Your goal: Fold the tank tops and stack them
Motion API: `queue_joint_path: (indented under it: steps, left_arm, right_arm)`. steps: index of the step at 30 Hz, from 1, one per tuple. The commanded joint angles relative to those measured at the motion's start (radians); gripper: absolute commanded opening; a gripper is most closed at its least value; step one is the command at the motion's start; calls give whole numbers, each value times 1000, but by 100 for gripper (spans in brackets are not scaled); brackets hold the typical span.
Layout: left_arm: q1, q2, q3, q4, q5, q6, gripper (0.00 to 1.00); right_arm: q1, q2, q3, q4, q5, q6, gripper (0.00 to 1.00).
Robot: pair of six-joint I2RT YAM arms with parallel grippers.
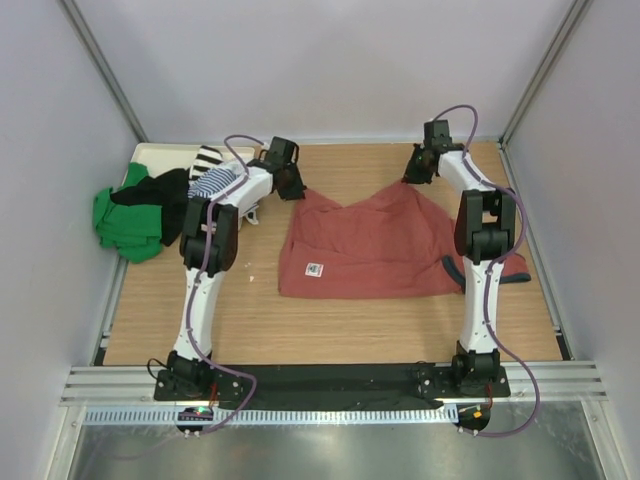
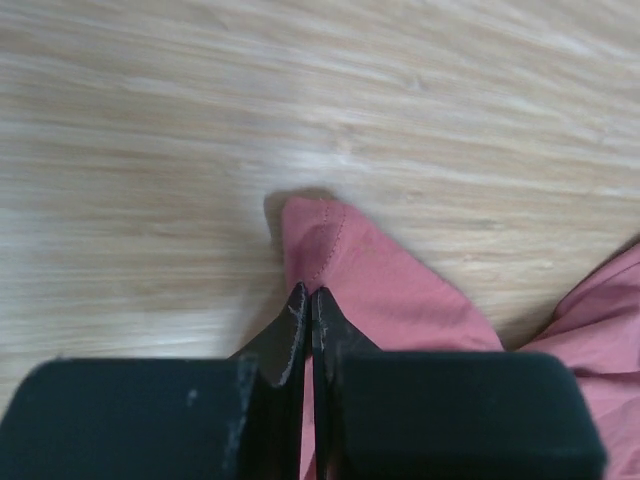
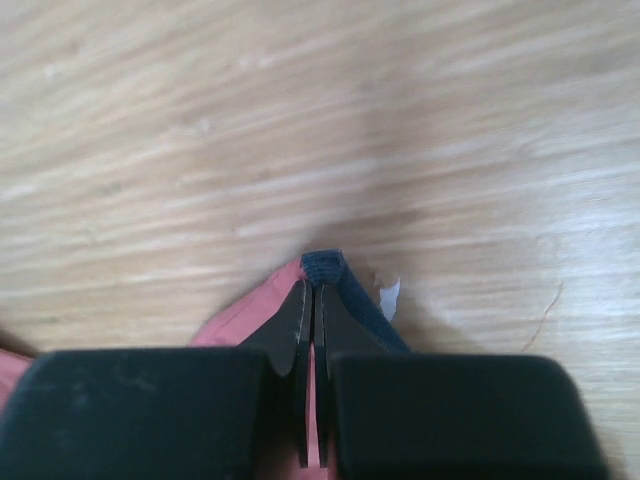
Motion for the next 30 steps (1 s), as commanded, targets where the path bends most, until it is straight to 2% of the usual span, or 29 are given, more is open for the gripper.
queue_joint_path:
  steps: [1,6,12,16,18,23,27,28,29,30]
  left_arm:
    - [57,-1,51,28,5,-15,0]
    - [94,-77,-55,134,-13,-18,0]
    - [97,-150,-147,257,-48,-16,0]
    - [96,-170,-188,340,-83,-26,0]
    - [97,-184,-225,412,-102,-30,0]
    - [96,-179,-233,525,-103,-23,6]
    - [97,-140,-190,525,-119,-26,10]
    - [97,-123,-181,525,-120,-27,13]
    - [96,-115,-159,522,-120,-29,33]
    - [96,-103,-144,512,-119,-29,48]
  right_arm:
    - [-7,18,107,-30,45,13,1]
    - [-33,-41,53,36,105,65,1]
    - [-39,-88,4,152,34,76,1]
    - [-39,-100,-28,192,68,95,1]
    - [-40,-133,-95,263,79,111,1]
    - [-48,-146,-122,326,76,135,1]
    - [-53,-101,-77,324,80,174,1]
    - [-53,-95,-76,329,77,181,5]
    - [-53,-82,-67,335,66,186,13]
    - [-53,-74,-56,326,69,194,55]
